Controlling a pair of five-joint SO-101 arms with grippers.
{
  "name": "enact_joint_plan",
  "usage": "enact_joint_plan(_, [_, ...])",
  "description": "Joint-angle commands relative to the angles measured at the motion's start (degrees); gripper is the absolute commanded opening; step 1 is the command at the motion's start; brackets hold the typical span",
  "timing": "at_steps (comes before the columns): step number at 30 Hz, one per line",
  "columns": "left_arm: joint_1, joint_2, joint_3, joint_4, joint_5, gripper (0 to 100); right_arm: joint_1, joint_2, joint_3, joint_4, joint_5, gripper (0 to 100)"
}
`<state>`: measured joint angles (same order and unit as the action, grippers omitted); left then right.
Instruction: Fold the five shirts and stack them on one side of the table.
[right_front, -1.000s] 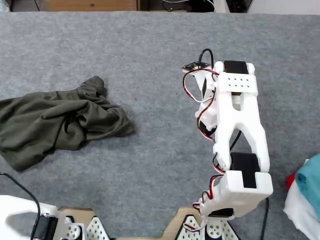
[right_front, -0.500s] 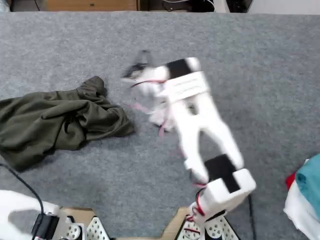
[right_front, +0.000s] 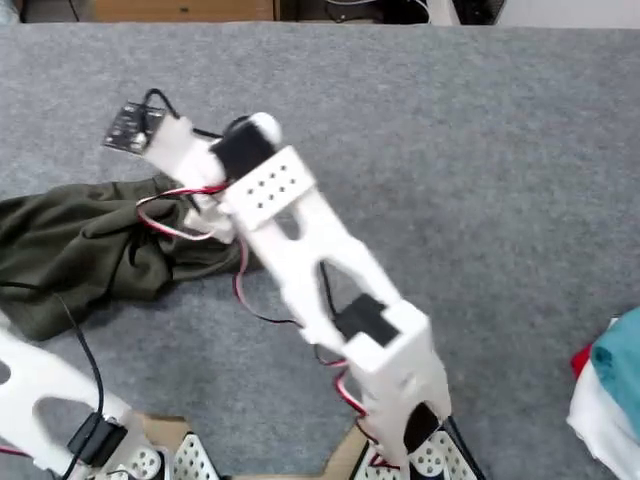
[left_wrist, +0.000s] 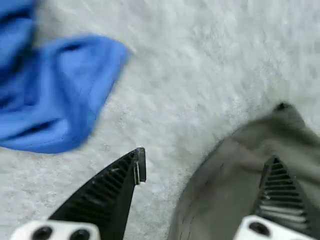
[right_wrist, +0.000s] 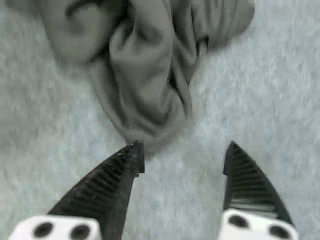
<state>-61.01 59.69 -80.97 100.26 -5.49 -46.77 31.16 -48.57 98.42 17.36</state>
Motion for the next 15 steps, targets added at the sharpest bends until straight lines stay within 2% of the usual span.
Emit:
enact_joint_plan(1, [0.26, -4.18, 0.35, 0.62, 0.35, 36, -3.91, 7.52, -11.65, -1.05, -0.62, 28.1])
enact_joint_plan(4, [-2.11, -4.18, -0.18, 0.53, 0.18, 36, -4.79, 15.78, -19.3, -1.23, -0.62, 28.1])
enact_joint_plan(9, [-11.08, -4.09, -7.56, 0.44, 0.62, 36, -4.7, 26.24, -32.22, -0.09, -0.62, 28.1])
enact_joint_plan(12, [-17.14, -3.65, -14.59, 0.44, 0.62, 36, -4.62, 30.11, -36.7, 1.05, -0.62, 28.2])
enact_joint_plan(15, [-21.36, -3.65, -14.24, 0.35, 0.18, 36, -4.0, 33.27, -38.46, 0.88, -0.62, 28.4])
